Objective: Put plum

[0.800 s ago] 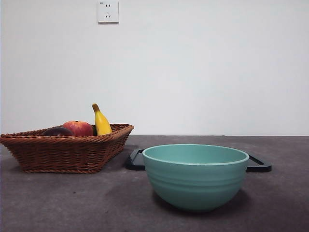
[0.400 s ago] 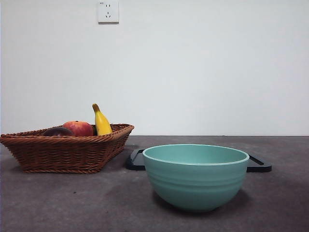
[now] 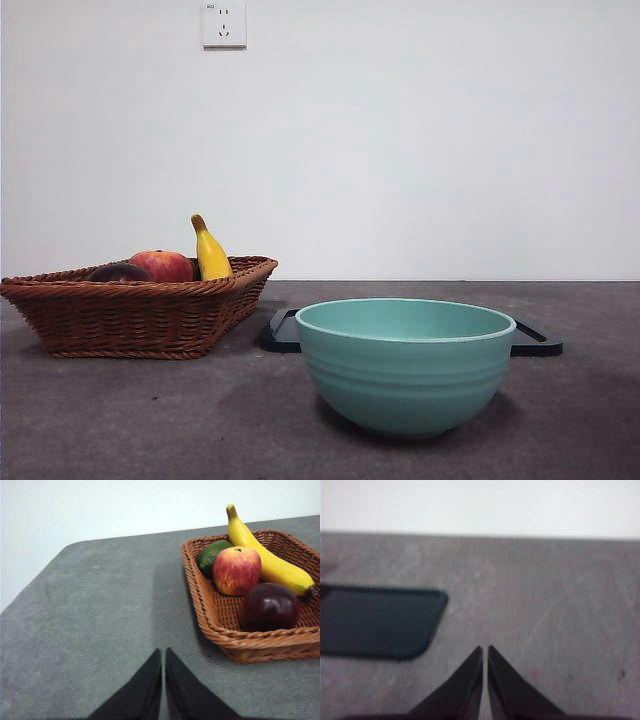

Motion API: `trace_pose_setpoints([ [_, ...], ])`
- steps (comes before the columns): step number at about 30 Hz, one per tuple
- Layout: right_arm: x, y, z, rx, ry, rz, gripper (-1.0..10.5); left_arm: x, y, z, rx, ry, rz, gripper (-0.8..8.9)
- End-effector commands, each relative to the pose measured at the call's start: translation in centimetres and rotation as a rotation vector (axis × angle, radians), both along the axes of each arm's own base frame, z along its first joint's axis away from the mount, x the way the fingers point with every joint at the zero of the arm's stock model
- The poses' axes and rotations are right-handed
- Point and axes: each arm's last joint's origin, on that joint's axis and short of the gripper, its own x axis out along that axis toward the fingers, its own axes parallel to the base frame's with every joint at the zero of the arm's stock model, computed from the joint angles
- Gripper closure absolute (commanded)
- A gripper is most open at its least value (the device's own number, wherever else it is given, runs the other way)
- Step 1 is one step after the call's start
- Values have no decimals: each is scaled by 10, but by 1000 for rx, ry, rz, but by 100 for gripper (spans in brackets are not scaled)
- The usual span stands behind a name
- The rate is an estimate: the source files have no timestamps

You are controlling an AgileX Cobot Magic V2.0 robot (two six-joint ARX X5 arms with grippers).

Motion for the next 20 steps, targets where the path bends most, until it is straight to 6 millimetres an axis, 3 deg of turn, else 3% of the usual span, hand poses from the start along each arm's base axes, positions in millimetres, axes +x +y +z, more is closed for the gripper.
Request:
trace_pose_setpoints([
  [1,0,0,-2,12,8,0,941,1,0,-7,-5,25,5,803],
  [20,0,0,-1,13,-4,-1,941,1,0,-7,-5,26,5,803],
])
